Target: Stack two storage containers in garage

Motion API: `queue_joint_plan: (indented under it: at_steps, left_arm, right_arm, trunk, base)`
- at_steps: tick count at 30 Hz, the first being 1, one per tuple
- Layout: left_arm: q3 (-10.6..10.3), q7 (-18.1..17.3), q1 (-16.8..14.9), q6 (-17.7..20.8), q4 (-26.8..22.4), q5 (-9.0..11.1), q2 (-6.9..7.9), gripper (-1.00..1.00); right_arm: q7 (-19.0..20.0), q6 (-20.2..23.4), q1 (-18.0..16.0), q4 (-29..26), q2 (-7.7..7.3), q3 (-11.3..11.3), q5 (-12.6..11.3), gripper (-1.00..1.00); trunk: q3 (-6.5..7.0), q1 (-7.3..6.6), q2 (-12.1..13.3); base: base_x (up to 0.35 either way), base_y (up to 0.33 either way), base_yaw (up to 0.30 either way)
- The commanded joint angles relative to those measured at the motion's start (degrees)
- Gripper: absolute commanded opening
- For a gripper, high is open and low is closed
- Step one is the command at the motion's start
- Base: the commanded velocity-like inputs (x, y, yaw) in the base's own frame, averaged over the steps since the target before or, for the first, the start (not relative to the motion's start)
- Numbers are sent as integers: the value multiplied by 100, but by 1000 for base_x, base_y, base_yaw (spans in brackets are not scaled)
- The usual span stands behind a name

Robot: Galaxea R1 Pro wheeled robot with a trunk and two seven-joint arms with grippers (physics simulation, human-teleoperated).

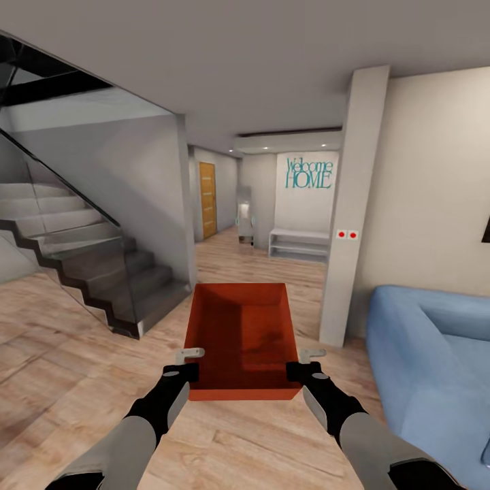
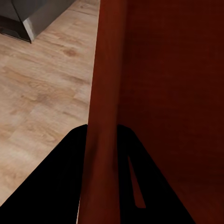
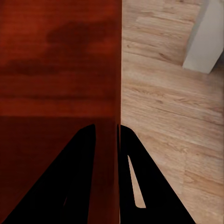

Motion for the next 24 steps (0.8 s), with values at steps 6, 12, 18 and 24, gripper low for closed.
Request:
queue_joint_plan:
  at_steps: [6, 12, 18, 24]
  left_arm:
    - [166, 238, -3, 48, -232, -164, -12, -100]
    - [166, 238, -3, 48, -232, -164, -12, -100]
    - [166, 238, -3, 48, -232, -164, -12, -100]
    - [166, 238, -3, 48, -232, -164, -12, -100]
  right_arm:
    - [3, 31, 5, -3, 37, 27, -127, -100]
    - [3, 31, 5, -3, 37, 31, -127, -100]
    - [3, 31, 5, -3, 37, 31, -125, -100]
    - [3, 31, 5, -3, 37, 31, -123, -100]
  trunk:
    - [-3, 5, -4]
    - [-3, 5, -4]
    - [-3, 5, -4]
    - [-3, 5, -4]
  base:
    - [322, 0, 0]
    - [322, 0, 0]
    - [322, 0, 0]
    - [322, 0, 0]
